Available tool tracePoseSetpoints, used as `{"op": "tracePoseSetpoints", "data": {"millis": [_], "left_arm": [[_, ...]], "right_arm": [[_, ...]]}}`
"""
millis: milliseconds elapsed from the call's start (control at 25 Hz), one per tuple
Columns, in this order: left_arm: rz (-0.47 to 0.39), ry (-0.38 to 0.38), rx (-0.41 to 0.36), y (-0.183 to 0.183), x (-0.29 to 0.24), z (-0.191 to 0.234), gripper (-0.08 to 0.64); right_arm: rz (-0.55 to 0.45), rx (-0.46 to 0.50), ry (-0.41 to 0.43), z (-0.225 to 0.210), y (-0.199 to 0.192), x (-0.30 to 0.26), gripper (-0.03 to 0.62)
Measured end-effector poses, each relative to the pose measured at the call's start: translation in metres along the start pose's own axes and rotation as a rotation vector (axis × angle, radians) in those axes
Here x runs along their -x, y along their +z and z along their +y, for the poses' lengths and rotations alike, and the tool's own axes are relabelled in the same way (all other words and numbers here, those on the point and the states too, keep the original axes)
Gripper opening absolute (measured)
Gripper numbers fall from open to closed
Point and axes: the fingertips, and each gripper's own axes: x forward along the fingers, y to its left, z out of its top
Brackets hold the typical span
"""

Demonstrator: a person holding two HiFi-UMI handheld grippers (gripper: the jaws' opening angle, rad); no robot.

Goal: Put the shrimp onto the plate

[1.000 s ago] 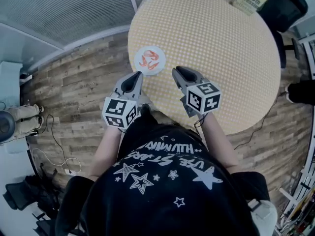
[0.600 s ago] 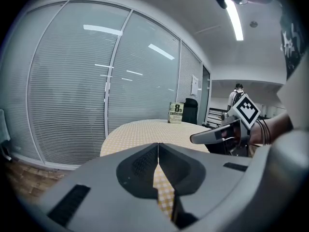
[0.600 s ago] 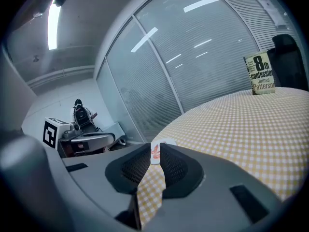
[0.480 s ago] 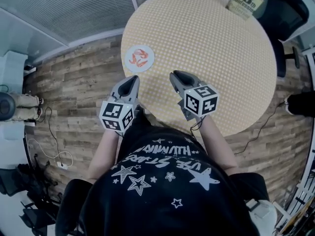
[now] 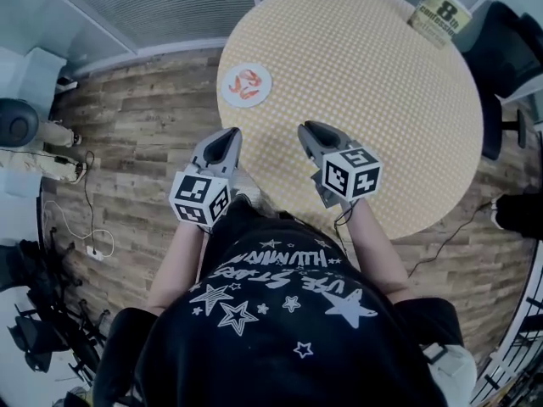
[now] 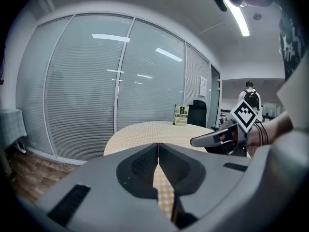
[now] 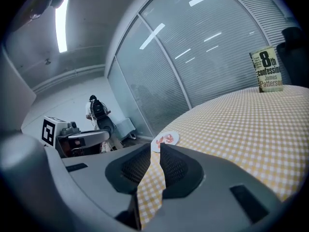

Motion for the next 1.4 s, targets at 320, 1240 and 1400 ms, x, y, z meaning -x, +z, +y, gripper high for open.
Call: {"op": "tracePoseSetpoints", "data": {"millis": [320, 1240, 1400], "left_arm": [[-0.001, 0.011, 0.013, -0.008, 0.015, -0.001, 0.009], [-0.084, 0.009, 0.064, -0.038, 0.157, -0.022, 0.009], [-0.102, -0.012, 0.070, -0.042, 0.177, -0.035, 0.009]], "right_arm": [[-0.013, -0.052, 0.038, 0.016, -0.003, -0.008, 0.072], [0.012, 0.040, 0.011, 0.135, -0.054, 0.038, 0.072], [0.010, 0.044, -0.009, 0.152, -0.067, 0.056, 0.072]]}}
